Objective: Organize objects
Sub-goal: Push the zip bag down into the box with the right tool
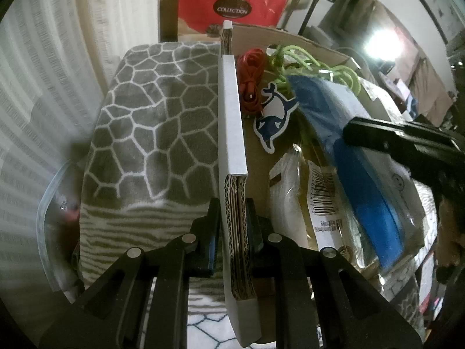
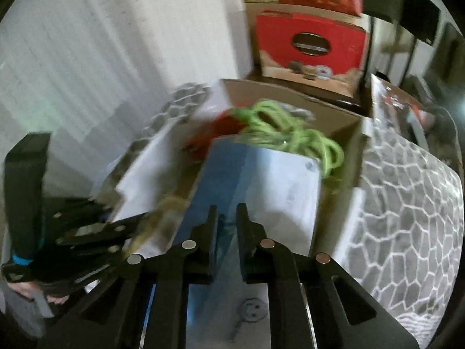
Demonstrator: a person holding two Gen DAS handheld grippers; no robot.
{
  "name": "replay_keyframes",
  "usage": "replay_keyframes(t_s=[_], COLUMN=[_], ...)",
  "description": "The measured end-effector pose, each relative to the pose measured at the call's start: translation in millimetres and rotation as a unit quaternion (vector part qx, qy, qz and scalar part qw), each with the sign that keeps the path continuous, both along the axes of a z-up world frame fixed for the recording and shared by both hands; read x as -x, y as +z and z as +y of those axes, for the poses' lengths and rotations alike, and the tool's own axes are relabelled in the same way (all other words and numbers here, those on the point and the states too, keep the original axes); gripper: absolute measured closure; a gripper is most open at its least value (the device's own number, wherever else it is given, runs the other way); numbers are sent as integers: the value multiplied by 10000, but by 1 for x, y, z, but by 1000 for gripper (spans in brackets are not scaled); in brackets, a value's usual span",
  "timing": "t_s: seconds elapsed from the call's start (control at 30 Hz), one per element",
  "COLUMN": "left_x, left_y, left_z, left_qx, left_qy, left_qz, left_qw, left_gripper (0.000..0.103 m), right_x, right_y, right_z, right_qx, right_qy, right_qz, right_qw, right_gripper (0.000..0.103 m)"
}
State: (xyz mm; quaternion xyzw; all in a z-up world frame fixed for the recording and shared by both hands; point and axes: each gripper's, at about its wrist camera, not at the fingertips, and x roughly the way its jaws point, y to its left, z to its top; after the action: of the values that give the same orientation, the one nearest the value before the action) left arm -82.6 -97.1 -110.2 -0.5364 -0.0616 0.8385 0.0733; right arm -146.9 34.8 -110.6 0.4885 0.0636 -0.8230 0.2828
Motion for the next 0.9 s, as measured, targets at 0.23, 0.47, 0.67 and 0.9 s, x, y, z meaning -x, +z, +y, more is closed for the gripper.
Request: replay_keyframes(t_s=[0.23, 0.47, 0.67, 0.9], left_x=[1, 1, 1, 0], left_y=[0, 0, 0, 1], left_z=[-1, -1, -2, -1], left_qx=[-3, -10, -12, -28], left_qy=[2, 5, 10, 18], left_qz=[-6, -5, -5, -10], left_qw=[10000, 10000, 10000, 10000], left_gripper=[89, 89, 89, 89], right_x=[30, 34, 19, -15], right_y=[-5, 11, 23, 13], right_z=[12, 18, 37, 41], right_qx=[204, 617, 231, 91], right_qy=[-361, -495, -541, -346], right_qz=[-261, -492, -312, -351], right_qw=[9988, 9957, 9978, 9987], right_gripper=[95, 83, 80, 80])
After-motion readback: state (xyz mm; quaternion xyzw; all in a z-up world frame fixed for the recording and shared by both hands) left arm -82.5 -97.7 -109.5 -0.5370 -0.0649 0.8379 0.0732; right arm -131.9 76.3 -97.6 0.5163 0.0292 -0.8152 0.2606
